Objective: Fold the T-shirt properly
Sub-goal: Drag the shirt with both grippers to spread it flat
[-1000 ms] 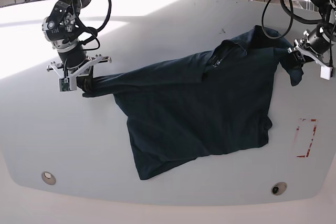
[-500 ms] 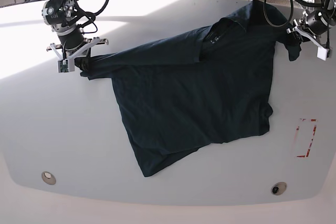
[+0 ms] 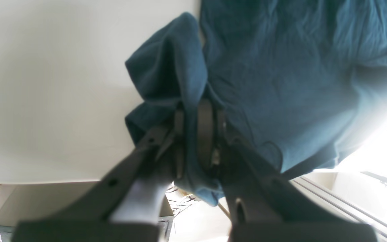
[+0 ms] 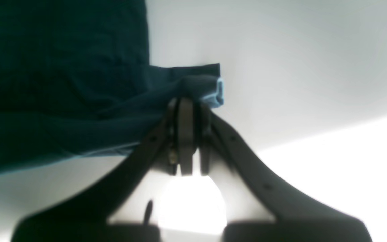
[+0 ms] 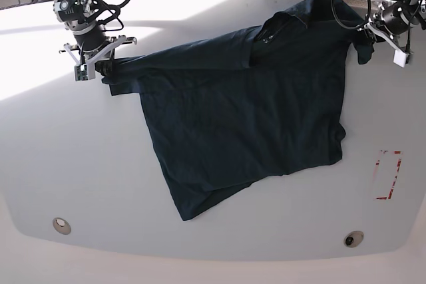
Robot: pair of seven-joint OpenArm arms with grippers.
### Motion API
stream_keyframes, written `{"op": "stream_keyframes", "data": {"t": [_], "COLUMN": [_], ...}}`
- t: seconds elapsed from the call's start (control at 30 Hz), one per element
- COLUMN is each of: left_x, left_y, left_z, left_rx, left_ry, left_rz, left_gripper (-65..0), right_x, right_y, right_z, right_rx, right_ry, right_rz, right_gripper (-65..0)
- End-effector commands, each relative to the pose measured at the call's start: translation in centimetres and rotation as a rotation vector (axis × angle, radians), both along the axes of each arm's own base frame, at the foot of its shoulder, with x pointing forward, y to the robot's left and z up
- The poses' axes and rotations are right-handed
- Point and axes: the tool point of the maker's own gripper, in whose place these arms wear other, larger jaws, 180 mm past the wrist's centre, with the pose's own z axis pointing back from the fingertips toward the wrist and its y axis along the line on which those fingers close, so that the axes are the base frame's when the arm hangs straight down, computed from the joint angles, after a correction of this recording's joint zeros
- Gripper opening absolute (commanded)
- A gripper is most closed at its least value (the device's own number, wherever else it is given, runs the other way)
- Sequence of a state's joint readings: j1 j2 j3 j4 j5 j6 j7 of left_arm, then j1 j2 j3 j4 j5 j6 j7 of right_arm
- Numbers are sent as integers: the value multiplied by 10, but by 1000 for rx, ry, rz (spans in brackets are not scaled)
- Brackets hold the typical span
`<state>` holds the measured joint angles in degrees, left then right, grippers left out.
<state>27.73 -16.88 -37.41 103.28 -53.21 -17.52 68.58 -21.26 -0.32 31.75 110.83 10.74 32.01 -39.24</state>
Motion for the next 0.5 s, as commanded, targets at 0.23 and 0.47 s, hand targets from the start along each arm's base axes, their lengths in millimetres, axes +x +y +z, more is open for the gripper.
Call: {"op": "stream_keyframes", "data": {"t": [0.23,0.47], "left_x": [0,2], "left_y": [2,0], "left_z": [7,6], "left_rx": [20,17], "left_ry": [-13,-13], "left_rz": [-19,-27], "left_gripper": [-501,-299], "right_x": [1,3], "right_y": [-5,1], "right_z": [9,18], "right_rx": [-16,-10], "right_ry": [-18,-45], "right_rz": [5,-1], "right_gripper": [-138,-82]}}
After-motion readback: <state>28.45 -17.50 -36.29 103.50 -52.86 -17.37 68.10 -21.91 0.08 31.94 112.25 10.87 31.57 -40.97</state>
